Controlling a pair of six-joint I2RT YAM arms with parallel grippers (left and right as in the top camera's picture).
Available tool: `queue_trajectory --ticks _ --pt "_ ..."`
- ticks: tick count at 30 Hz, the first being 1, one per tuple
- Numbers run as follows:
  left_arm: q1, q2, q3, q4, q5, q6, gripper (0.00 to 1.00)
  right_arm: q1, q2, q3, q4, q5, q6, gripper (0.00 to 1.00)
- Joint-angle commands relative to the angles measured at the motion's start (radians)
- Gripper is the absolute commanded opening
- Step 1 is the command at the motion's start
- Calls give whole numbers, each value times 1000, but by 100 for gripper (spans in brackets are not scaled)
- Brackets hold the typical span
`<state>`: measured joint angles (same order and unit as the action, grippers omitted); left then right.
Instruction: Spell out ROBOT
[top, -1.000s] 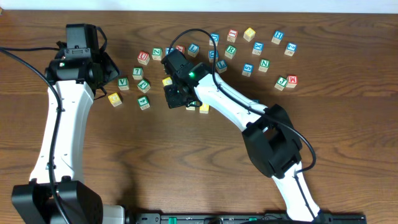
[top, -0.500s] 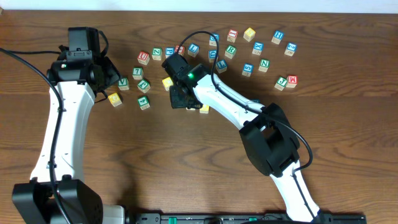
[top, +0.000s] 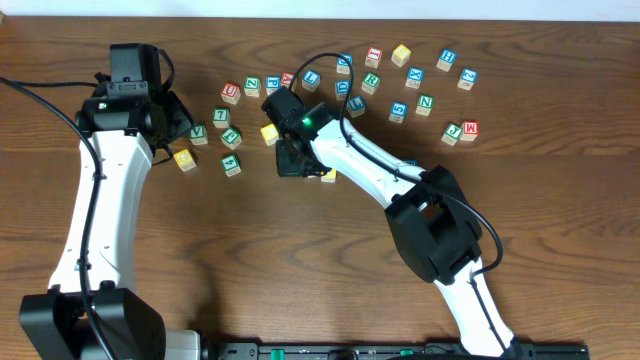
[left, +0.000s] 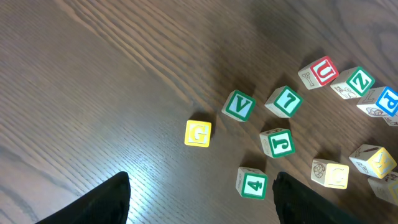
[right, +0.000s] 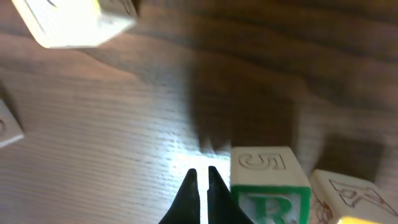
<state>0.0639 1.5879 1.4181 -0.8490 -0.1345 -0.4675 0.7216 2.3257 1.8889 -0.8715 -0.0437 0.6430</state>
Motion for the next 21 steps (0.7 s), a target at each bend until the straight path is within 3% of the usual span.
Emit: queue_trajectory --ticks 1,21 --pt "2 10 -8 -3 -11 2 72 -16 17 0 29 15 14 1" --pt "2 10 -8 -5 -11 2 72 -37 17 0 -8 13 3 1"
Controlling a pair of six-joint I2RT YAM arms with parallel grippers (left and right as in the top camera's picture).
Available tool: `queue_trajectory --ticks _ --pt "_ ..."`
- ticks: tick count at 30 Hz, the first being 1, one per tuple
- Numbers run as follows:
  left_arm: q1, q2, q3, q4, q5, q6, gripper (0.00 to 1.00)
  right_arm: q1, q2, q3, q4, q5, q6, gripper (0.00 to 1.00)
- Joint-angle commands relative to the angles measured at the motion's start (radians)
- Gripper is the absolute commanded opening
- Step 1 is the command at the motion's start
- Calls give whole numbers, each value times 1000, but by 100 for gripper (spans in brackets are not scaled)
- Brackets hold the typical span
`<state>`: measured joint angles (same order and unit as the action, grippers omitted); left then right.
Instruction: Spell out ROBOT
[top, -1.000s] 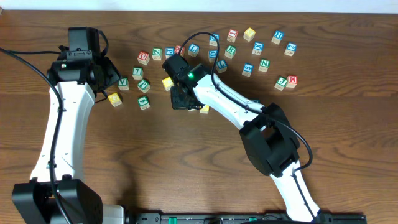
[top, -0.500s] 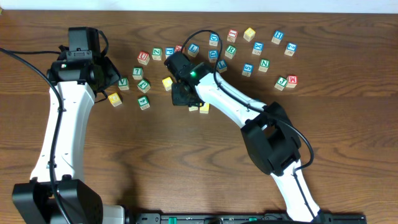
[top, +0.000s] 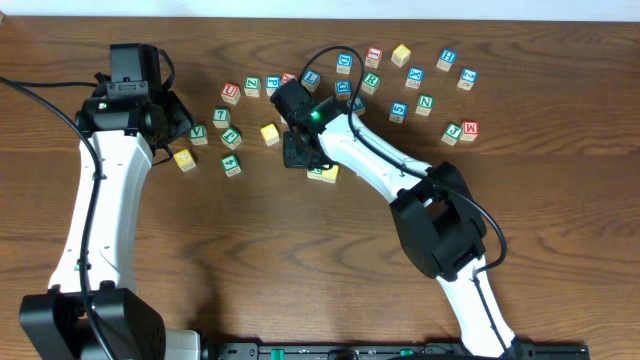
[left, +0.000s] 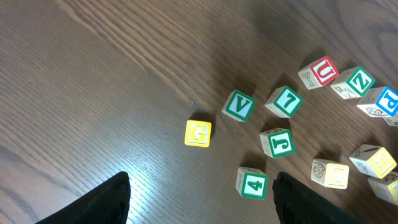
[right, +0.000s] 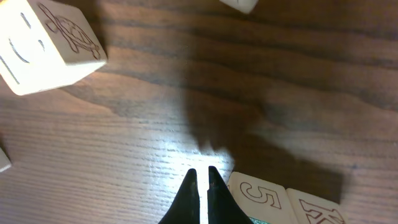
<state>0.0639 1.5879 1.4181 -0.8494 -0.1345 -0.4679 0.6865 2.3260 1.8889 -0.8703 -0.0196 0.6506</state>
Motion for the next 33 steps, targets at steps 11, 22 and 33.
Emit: queue_trajectory --ticks 11,22,33 --pt "2 10 -8 -7 -11 2 72 -39 15 0 -65 -78 -47 1" --pt "2 10 -8 -7 -11 2 72 -93 15 0 -115 -241 -293 1" --pt "2 10 -8 -18 -12 2 73 -94 15 30 -199 -267 -478 1"
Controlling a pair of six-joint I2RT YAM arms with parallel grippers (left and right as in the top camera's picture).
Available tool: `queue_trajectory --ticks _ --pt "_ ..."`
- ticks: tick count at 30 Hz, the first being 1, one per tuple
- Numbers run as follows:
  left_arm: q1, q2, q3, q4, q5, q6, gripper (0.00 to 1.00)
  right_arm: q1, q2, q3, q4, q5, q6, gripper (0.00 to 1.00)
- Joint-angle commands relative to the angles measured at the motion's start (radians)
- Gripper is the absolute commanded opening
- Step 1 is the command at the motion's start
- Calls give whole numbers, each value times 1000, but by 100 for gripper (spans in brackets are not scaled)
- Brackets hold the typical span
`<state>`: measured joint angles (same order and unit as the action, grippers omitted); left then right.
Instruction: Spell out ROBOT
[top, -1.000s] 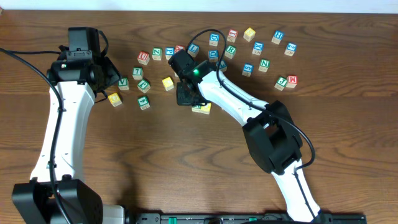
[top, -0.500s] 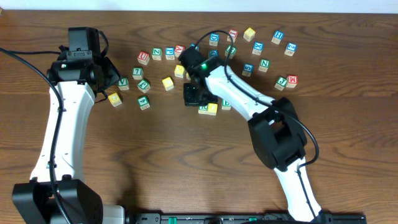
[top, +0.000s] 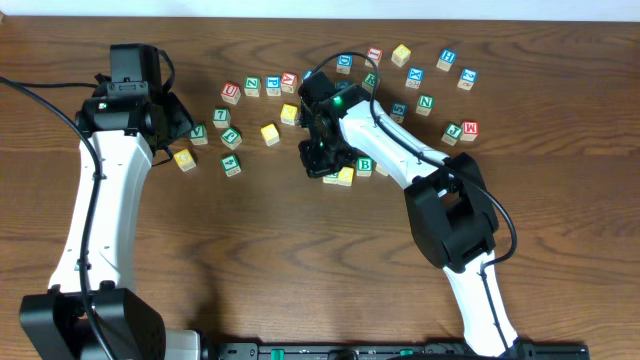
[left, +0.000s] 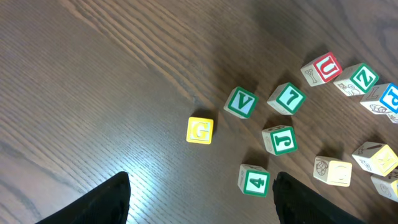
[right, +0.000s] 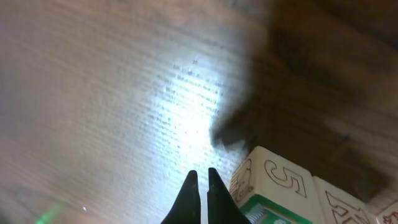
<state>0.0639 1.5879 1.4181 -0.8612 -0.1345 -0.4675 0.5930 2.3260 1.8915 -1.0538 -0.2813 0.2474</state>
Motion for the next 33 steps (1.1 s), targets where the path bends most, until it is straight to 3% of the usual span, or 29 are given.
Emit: queue_trajectory --ticks 1,26,33 --pt "2 10 -8 -6 -11 2 72 -2 14 27 -21 -5 -80 1" --pt "2 10 -8 -13 -11 2 72 -32 14 27 -98 43 -132 1" --pt "2 10 -8 -13 -11 2 72 -56 14 27 -85 43 -70 1"
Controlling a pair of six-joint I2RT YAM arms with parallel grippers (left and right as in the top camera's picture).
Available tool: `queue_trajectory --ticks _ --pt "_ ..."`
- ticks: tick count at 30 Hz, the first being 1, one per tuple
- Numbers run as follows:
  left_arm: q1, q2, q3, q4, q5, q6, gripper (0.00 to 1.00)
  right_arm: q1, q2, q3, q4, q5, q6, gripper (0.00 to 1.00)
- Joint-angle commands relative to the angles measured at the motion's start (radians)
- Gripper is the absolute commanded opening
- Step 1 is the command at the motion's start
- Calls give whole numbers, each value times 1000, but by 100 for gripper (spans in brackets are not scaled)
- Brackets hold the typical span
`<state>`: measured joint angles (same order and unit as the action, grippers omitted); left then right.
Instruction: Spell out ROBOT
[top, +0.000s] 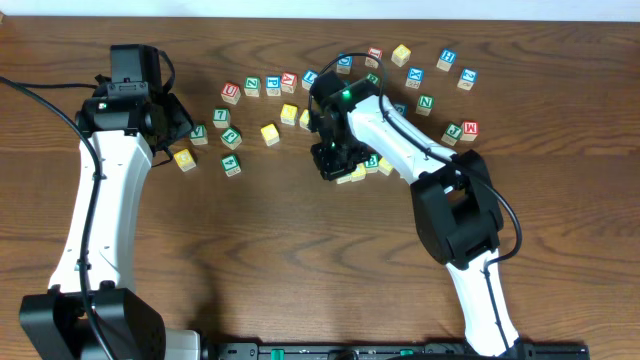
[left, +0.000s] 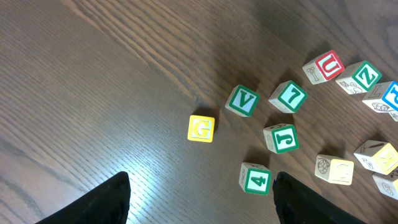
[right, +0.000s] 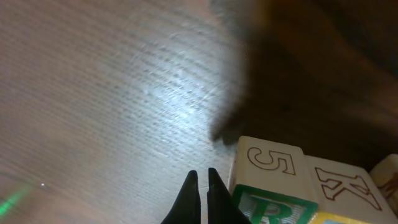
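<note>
My right gripper (right: 199, 173) is shut with nothing between its fingers, low over the table. Right beside its fingertips stands the green R block (right: 268, 206), with a 5 on its side face. A block with a K (right: 341, 183) touches the R block's far side. From overhead the right gripper (top: 333, 160) covers the left end of a short row holding a yellow block (top: 351, 175) and a green B block (top: 372, 161). My left gripper (left: 202, 205) is open and empty, high above the yellow G block (left: 201, 129).
Around the G block lie the V (left: 242, 101), 7 (left: 288, 96), J (left: 281, 138) and 4 (left: 254, 179) blocks. Several more letter blocks are scattered along the table's back, such as the red M (top: 469, 130) and a yellow one (top: 400, 53).
My right gripper, still shut, stands a little further right. The R block beside it and the row of blocks have shifted right too. The left arm has hardly moved.
At first my shut right gripper was left of centre with the R block beside its tips. At each later moment it stood further right, the R block and its neighbours always alongside, now below the back cluster. The left gripper stayed open above the G block.
</note>
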<state>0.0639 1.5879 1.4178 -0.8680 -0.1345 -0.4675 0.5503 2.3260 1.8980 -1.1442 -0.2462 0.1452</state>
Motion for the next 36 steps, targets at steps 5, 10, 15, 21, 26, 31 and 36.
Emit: queue_trajectory --ticks 5,10,15,21,26,31,36 --pt "2 10 -8 -6 -11 2 72 -27 14 21 29 9 105 1" --pt "2 10 -8 -6 -11 2 73 -27 14 21 63 8 158 1" --pt "2 10 -8 -6 -12 2 72 -25 14 21 84 8 158 1" --pt "2 10 -8 -3 -12 2 72 -45 -27 40 89 9 152 1" --pt "2 10 -8 -3 -12 2 73 -89 -132 42 42 58 127 1" --pt "2 10 -8 -3 -12 2 72 -132 -164 39 -96 129 132 1" --pt "2 10 -8 -3 -12 2 72 -163 -162 -17 -196 120 146 1"
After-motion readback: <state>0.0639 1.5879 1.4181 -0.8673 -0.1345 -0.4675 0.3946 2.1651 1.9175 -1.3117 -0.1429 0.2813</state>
